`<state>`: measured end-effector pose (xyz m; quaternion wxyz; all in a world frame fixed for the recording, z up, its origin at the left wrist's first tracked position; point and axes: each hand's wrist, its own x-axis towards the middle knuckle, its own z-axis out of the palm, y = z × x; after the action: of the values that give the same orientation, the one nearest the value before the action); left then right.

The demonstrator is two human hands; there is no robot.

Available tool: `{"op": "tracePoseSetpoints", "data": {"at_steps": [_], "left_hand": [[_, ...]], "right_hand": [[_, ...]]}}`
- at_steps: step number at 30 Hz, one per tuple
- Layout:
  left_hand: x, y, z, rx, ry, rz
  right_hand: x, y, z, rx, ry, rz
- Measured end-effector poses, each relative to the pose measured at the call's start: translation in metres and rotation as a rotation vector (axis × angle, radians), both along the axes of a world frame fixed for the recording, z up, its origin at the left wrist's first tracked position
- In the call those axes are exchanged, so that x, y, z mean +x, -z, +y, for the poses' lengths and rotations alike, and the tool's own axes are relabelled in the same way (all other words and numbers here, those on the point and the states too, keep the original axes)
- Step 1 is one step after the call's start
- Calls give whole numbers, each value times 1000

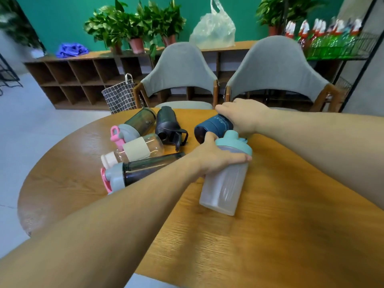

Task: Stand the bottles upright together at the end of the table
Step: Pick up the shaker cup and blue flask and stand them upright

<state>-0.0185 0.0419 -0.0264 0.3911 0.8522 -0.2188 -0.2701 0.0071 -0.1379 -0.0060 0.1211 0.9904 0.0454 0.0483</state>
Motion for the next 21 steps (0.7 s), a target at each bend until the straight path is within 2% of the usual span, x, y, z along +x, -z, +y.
{"op": "tracePoseSetpoints", "data": {"at_steps": [4,13,21], "left_hand": [[-11,-15,2,-94,51,-57],[-31,-52,-15,-124,171,-177],[-64,-59,-77,-333,140,-224]], "right_hand": [[-30,-12,-17,108,119,-125],[-127,-54,-68,464,427,-290],[-210,-49,-132,756,566,-398]]}}
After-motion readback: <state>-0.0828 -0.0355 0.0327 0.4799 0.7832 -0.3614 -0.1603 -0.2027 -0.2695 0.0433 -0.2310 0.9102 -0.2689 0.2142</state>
